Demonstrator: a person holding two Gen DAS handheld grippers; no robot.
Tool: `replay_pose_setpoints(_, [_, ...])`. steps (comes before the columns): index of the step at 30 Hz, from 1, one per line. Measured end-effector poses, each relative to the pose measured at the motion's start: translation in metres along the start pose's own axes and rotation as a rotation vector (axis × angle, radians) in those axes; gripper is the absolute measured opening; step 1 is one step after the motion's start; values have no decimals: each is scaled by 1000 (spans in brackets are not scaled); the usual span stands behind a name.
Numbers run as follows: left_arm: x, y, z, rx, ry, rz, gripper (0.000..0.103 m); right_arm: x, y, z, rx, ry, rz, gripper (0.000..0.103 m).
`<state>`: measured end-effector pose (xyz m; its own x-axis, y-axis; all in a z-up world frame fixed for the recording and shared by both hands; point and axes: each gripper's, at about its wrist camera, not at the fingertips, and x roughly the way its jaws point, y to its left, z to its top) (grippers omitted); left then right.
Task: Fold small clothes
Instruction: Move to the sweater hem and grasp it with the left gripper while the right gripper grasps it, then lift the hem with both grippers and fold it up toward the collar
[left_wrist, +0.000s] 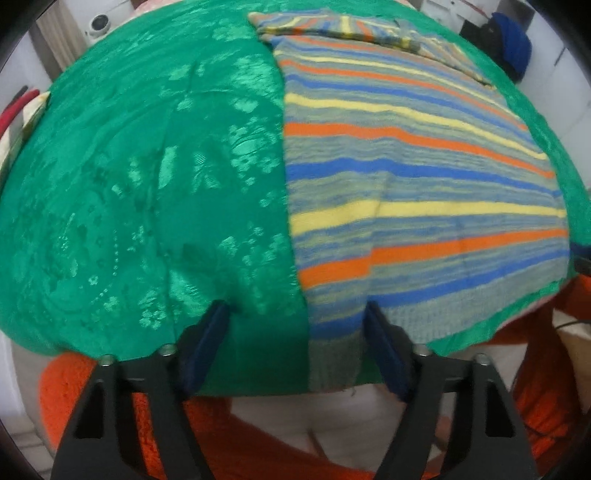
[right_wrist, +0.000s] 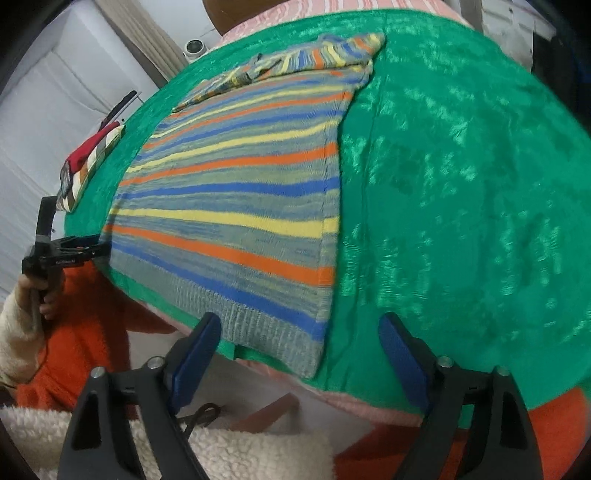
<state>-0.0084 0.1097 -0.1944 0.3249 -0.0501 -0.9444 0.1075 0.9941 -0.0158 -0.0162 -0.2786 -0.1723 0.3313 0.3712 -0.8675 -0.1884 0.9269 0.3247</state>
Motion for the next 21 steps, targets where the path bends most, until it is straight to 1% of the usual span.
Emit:
replay_pose_setpoints(1, [0, -1, 0, 1, 2, -10, 61, 4, 0, 1, 7, 14, 26, 71])
replay_pose_setpoints(2, [0, -1, -1, 0, 6, -23, 45, 8, 2, 1, 12, 34, 55, 64])
replay_pose_setpoints(3, [2, -2, -1, -4, 17, -51, 30, 12, 4, 1, 10, 47, 62, 52])
replay_pose_setpoints(4, [4, -2, -1, -12, 33, -87, 5, 17, 5, 1, 5, 65, 58, 38])
replay_pose_setpoints(5, [4, -2, -2, -26, 43, -103, 4, 22, 5, 2, 7, 83, 39, 6])
replay_pose_setpoints(7, [-3, -1, -6, -20, 38, -107, 3, 22, 1, 2, 38, 101, 49, 6])
replay_pose_setpoints(10, [-19, 3, -15, 5, 23, -126, 2, 3, 6, -1, -3, 104, 17, 6])
replay_pose_setpoints(12, [-27, 5, -22, 13, 18, -137, 2, -9, 10, -5, -5, 107, 26, 6])
replay_pose_setpoints(14, [-29, 7, -22, 12, 14, -144, 2, -15, 13, -6, -1, 94, 27, 6])
replay_pose_setpoints(16, [-30, 13, -15, -10, 10, -160, 2, -14, 12, -2, 22, 88, 44, 6])
replay_pose_setpoints(18, [-35, 23, -4, -53, -11, -189, 3, -14, 6, 8, 65, 59, 75, 6])
replay_pose_setpoints(21, [-47, 40, 21, -118, -71, -246, 3, -24, -11, 30, 153, -28, 161, 6])
